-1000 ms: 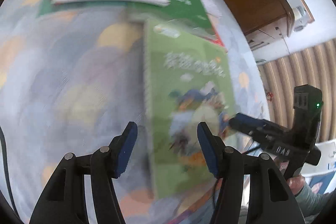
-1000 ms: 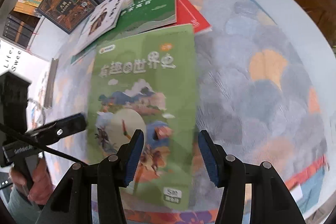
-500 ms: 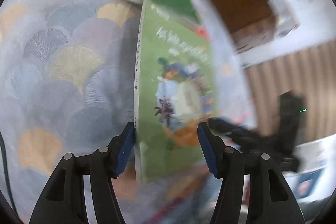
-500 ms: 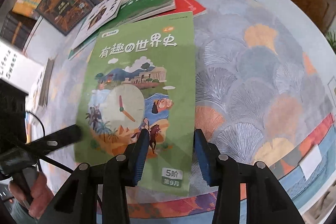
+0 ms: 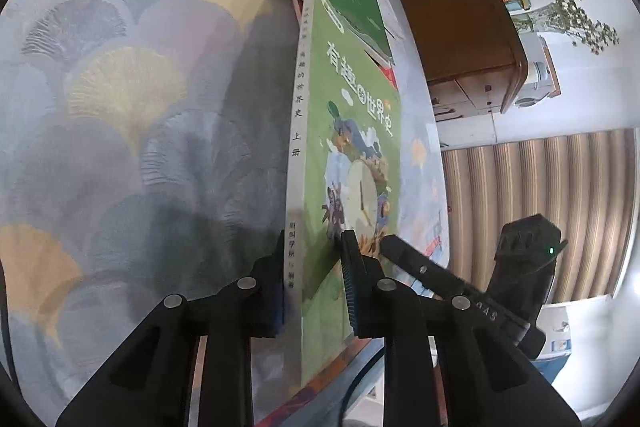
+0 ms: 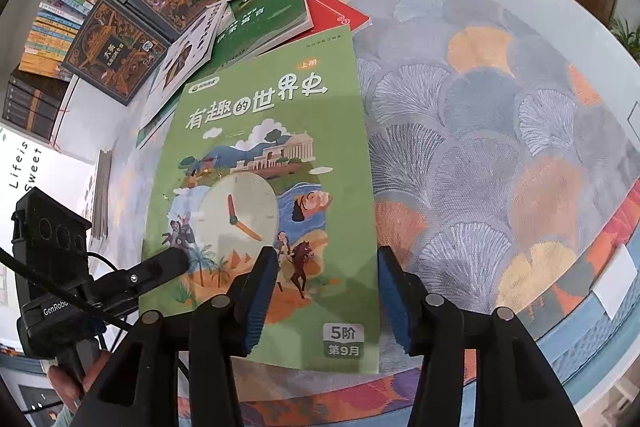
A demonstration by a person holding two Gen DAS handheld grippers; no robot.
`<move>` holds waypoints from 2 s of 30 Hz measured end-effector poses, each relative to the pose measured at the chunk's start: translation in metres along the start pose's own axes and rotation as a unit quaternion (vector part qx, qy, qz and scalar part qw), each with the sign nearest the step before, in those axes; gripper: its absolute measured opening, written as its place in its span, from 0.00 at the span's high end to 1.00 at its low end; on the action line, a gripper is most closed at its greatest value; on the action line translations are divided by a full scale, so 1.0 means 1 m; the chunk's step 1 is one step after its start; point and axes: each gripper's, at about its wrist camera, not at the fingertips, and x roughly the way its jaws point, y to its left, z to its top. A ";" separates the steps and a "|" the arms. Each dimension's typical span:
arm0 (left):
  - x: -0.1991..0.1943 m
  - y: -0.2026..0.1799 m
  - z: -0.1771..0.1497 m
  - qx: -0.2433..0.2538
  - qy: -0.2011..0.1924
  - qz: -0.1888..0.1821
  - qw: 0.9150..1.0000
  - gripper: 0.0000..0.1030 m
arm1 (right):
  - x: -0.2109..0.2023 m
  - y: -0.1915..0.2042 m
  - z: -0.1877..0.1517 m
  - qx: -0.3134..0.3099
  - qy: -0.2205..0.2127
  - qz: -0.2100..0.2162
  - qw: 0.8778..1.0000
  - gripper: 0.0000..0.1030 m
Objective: Organize books
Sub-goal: 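Close the left gripper on the green book edge and tilt it upright, then lift the green book and carry it toward the stack with the left gripper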
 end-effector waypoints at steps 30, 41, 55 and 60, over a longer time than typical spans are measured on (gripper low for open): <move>-0.006 0.016 0.025 -0.146 0.049 -0.175 0.972 0.87 | 0.001 -0.049 -0.001 0.162 0.028 0.256 0.953 0.56; -0.058 -0.031 0.008 0.033 -0.029 -0.059 0.997 0.87 | -0.048 0.041 0.005 -0.042 -0.016 0.145 0.988 0.59; -0.215 0.023 0.006 0.000 -0.209 -0.030 0.977 0.84 | -0.039 0.227 0.028 -0.249 -0.009 0.182 0.951 0.59; -0.279 0.081 0.015 -0.042 -0.276 0.021 0.960 0.84 | 0.022 0.318 0.030 -0.311 0.024 0.214 0.926 0.58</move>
